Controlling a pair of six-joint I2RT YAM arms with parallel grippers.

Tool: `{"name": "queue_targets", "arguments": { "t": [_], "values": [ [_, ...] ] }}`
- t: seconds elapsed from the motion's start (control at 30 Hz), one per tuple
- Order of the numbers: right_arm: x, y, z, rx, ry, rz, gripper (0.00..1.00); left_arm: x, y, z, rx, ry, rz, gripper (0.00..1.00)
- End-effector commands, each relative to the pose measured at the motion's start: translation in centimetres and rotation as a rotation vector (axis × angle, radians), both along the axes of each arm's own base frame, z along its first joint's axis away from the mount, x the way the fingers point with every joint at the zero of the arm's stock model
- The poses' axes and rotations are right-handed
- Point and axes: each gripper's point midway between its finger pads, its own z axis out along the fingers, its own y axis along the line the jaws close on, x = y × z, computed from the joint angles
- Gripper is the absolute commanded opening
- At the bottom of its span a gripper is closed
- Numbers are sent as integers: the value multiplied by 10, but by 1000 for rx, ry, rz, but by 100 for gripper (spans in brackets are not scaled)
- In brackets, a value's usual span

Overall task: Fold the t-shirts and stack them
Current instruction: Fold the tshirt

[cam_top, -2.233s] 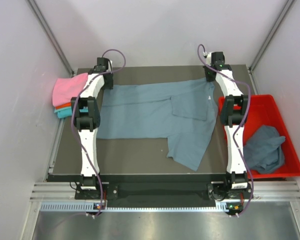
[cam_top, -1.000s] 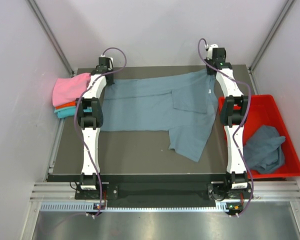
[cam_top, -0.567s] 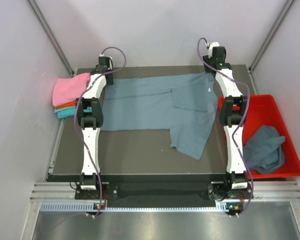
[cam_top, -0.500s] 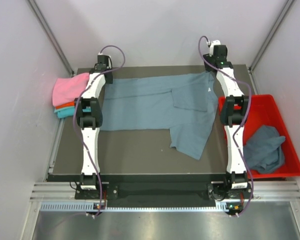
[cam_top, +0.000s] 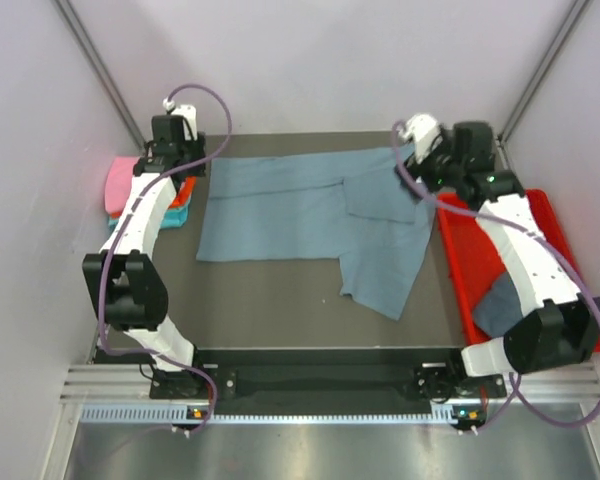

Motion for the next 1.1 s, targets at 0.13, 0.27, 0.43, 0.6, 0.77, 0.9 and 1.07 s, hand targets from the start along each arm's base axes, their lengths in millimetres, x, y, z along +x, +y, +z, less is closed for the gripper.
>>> {"name": "queue_targets", "arguments": {
  "t": [0.13,0.27,0.43,0.6,0.77,0.9,1.07],
  "values": [
    [-196,63,-136,-138,530,514,77,-61,1,-85,0,201,2,60],
    [-244,54,-158,-276,523,619,72,-73,2,-87,-8,205,10,60],
    [-268,56,-165,-352,507,705,68,-81,4,-85,-2,207,20,60],
    [-272,62,-173,-375,533,729,66,-82,4,-78,4,209,18,60],
    [-257,63,-190,-483,550,749,62,-81,6,-74,5,214,33,59],
    [-255,66,-200,-507,559,767,57,-81,5,-72,-7,209,38,59],
    [-263,63,-213,-526,597,784,54,-80,5,-75,-16,212,43,59]
  ]
}}
